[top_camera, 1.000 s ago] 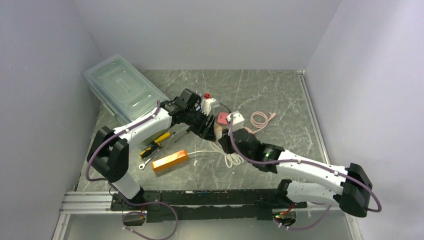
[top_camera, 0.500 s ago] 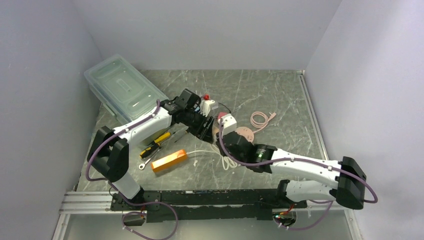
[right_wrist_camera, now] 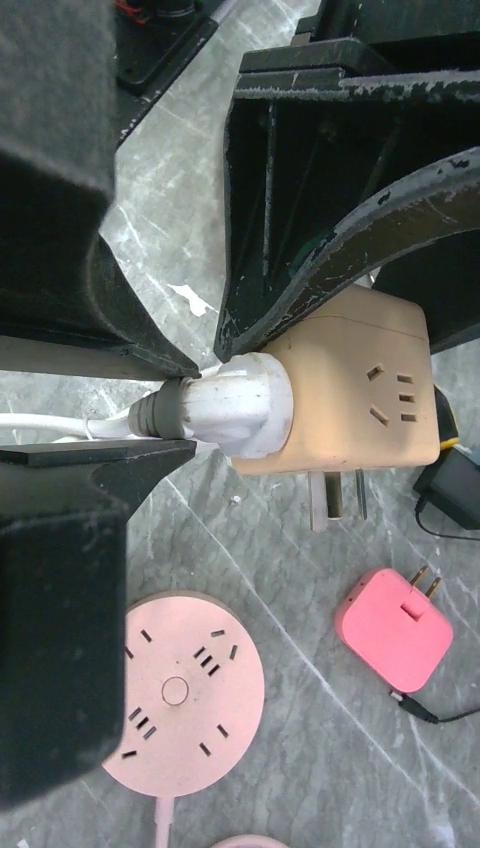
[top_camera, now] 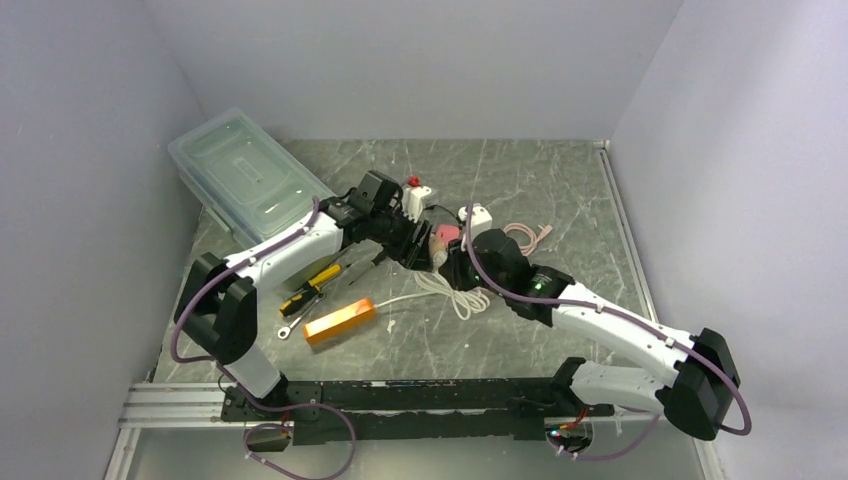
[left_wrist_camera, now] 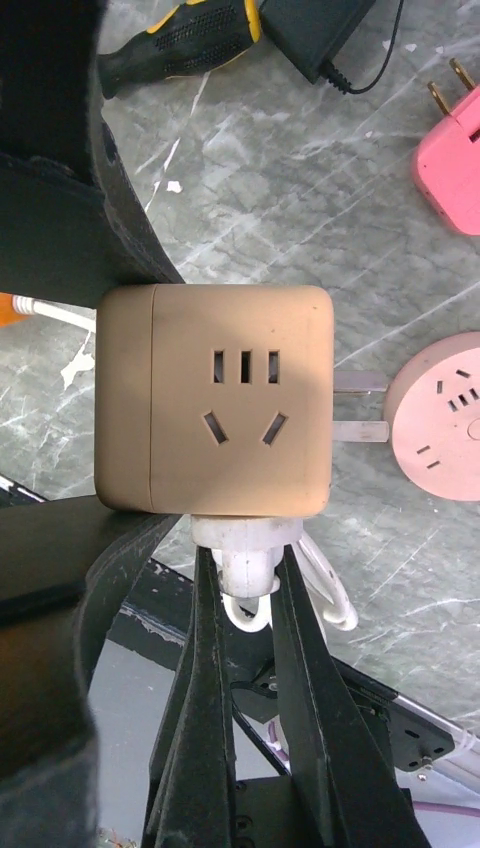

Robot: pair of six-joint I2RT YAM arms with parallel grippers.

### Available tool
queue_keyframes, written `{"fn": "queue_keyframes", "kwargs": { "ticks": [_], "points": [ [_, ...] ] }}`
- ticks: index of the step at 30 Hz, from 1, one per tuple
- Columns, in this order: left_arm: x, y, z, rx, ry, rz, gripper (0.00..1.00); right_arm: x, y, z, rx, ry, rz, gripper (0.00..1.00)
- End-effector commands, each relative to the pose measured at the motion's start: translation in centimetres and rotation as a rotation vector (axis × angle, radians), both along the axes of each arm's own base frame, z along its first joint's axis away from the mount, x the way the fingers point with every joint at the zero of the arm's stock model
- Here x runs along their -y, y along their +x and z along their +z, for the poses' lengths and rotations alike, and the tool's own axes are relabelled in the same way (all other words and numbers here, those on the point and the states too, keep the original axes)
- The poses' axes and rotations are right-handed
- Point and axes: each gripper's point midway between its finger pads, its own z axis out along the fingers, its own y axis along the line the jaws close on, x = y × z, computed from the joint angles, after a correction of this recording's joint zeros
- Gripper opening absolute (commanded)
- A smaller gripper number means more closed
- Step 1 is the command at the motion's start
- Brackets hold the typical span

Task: Pull the plug off the socket
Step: Remove the plug from the socket.

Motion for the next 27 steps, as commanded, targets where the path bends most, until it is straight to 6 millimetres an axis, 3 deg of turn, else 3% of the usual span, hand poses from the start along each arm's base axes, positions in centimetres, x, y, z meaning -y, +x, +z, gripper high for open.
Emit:
{"fn": "queue_keyframes", "kwargs": {
  "ticks": [1,6,7,10,16,22,27],
  "points": [
    [-6.3,3.9,-3.5,0.087,0.263,0.199,0.00,-0.2,-0.4,3.7,0.056,0.061,0.075,0.00],
    [-4.4,2.1,-1.4,0.013,0.121,0.134,0.00,-0.5,-1.4,3.0,0.044,0.056,0.139,0.00],
    [-4.2,1.7,-1.2,-0.010,0.102,0.120,0.00,-0.3,-1.5,2.4,0.031,0.041,0.138,0.04],
    [-3.5,1.0,-0.7,-0.052,0.059,0.098,0.00,0.3,-1.9,0.3,0.001,0.012,0.130,0.33],
    [-3.2,0.5,-0.9,-0.097,0.041,0.099,0.00,0.2,-3.5,-2.3,-0.027,0.045,0.171,0.56],
    [-2.6,0.0,-0.9,-0.134,0.004,0.085,0.00,-0.9,-3.9,-2.6,0.035,0.035,0.131,0.64],
    [-2.2,-0.6,-1.3,-0.159,-0.005,0.069,0.00,-1.4,-1.9,-0.8,0.171,0.029,0.033,0.61]
  ]
}}
